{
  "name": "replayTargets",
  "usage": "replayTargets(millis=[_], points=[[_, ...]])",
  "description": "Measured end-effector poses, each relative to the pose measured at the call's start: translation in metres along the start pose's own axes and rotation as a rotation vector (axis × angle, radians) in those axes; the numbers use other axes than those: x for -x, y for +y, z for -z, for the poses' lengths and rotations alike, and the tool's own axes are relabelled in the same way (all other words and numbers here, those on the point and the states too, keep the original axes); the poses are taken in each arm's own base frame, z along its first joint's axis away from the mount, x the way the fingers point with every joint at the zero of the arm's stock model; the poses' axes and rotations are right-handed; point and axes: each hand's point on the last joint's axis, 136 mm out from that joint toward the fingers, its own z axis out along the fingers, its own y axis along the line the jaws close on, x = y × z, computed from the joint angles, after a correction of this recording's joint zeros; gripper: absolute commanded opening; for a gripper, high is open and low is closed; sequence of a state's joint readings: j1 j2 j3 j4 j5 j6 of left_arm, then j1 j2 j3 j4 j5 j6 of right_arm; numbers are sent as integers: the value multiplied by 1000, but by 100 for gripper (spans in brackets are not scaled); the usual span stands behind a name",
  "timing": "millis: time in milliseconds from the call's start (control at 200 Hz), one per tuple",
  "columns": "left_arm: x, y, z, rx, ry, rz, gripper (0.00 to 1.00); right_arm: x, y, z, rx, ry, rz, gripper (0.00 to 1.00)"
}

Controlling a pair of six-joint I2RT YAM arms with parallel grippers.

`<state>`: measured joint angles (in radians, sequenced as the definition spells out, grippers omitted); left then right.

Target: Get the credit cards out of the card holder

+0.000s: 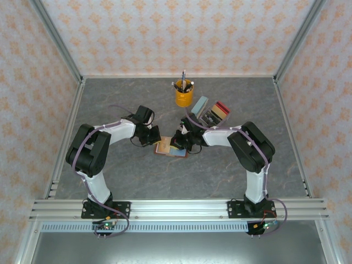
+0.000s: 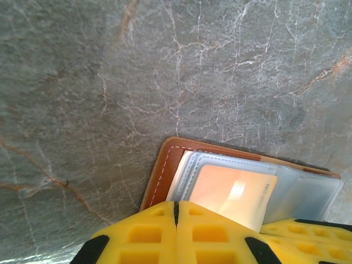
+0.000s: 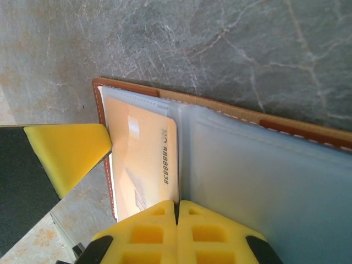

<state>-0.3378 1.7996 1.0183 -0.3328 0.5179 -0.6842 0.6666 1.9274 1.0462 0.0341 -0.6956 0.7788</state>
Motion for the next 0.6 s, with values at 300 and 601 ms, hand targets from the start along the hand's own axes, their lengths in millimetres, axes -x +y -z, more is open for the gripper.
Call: replayTargets(millis=[300, 601], points=[[0, 1, 2, 19, 6, 0, 11, 3, -7, 10, -39, -14, 26, 0], [-2, 4, 9, 47, 10, -18, 12, 4, -15, 17, -66, -8, 35, 2]])
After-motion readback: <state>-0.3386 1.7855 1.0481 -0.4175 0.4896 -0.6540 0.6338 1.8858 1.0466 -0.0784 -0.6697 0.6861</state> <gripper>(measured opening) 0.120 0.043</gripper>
